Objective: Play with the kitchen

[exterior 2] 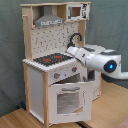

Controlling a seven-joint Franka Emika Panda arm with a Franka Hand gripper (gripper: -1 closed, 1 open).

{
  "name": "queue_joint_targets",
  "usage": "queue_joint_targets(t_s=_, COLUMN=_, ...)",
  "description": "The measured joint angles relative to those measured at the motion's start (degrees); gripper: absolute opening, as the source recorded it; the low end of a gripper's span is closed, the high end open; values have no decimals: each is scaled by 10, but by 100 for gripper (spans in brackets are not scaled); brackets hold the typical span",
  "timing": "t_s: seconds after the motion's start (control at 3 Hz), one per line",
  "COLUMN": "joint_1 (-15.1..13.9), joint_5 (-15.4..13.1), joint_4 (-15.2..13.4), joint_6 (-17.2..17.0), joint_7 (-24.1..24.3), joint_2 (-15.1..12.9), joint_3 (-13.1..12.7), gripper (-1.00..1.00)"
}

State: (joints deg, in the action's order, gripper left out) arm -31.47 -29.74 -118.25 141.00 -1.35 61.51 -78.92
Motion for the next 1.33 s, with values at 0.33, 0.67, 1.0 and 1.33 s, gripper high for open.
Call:
queue_joint_targets(t_s=0.33, joint_1=12, joint_5=4, joint_4=0, joint_6=-28, joint_7=-39, joint_2=-29, joint_3=15, gripper=100)
queue_joint_targets(t_s=0.67, joint_1=24, joint_5=8, joint_4=-1, joint_6=-67, joint_7=-82, joint_2=-67, joint_3=34, gripper=100)
queue_joint_targets(t_s=1.0, joint_1=32, joint_5=16, joint_4=-5, joint_6=-109, joint_7=-118, joint_2=-108, joint_3=46, gripper=100)
queue_joint_targets(t_s=1.33, joint_1=36, joint_5=28, joint_4=-13, joint_6=-139, joint_7=-141, joint_2=-149, joint_3=50, gripper=100)
